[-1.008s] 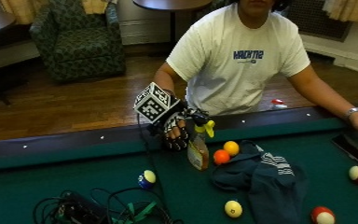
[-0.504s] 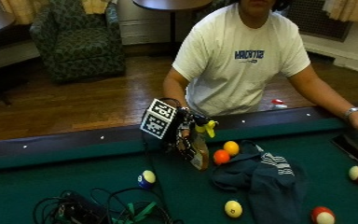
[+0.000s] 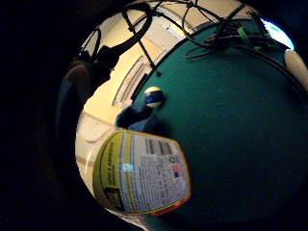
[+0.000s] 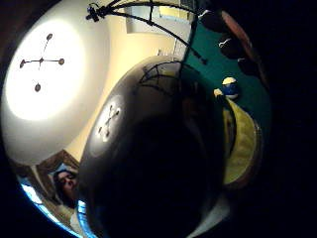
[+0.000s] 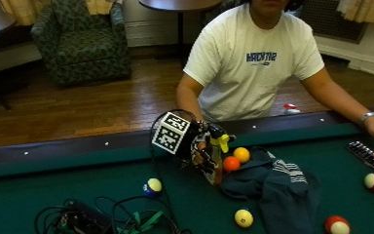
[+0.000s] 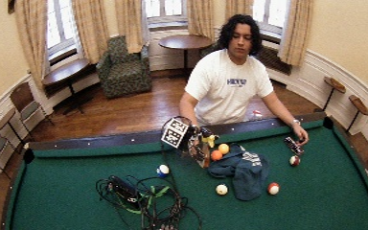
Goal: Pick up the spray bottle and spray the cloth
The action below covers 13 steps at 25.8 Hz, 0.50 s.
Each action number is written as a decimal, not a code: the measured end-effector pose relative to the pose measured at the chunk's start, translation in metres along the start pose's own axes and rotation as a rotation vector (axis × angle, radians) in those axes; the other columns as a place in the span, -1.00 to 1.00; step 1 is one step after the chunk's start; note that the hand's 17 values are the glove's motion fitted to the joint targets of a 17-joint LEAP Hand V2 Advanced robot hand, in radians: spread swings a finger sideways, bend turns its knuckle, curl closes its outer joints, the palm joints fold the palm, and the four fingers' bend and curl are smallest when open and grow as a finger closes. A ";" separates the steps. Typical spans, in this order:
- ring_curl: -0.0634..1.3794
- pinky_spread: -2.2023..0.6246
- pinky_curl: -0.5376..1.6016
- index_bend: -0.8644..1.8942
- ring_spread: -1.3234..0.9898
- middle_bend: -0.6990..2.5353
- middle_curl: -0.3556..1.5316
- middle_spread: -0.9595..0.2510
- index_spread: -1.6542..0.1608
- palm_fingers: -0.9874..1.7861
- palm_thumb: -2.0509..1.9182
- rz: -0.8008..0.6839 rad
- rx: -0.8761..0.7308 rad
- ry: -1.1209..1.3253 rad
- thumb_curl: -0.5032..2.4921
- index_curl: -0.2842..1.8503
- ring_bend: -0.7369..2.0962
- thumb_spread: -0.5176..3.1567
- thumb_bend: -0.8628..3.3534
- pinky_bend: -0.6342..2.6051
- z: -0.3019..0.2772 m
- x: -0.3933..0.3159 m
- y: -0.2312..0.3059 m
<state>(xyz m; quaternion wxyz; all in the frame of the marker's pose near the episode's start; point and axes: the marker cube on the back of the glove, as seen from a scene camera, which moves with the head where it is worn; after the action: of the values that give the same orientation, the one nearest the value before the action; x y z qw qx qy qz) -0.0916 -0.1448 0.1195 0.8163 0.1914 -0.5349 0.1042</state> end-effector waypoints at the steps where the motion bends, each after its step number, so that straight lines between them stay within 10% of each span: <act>1: -0.43 0.62 -0.19 -0.31 -0.01 -0.36 -0.23 0.31 0.42 0.23 0.39 0.003 0.002 0.001 -0.43 -0.59 -0.04 -0.24 -0.60 -0.37 0.001 0.001 -0.003; 13: -0.41 0.52 -0.22 -0.15 -0.05 -0.28 -0.15 0.20 0.48 0.58 0.42 0.026 -0.018 0.007 -0.42 -0.45 -0.08 -0.24 -0.59 -0.50 0.008 -0.006 -0.023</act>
<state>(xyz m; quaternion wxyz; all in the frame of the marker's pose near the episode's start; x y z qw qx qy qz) -0.0923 -0.1692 0.1122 0.8186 0.1768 -0.5352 0.1106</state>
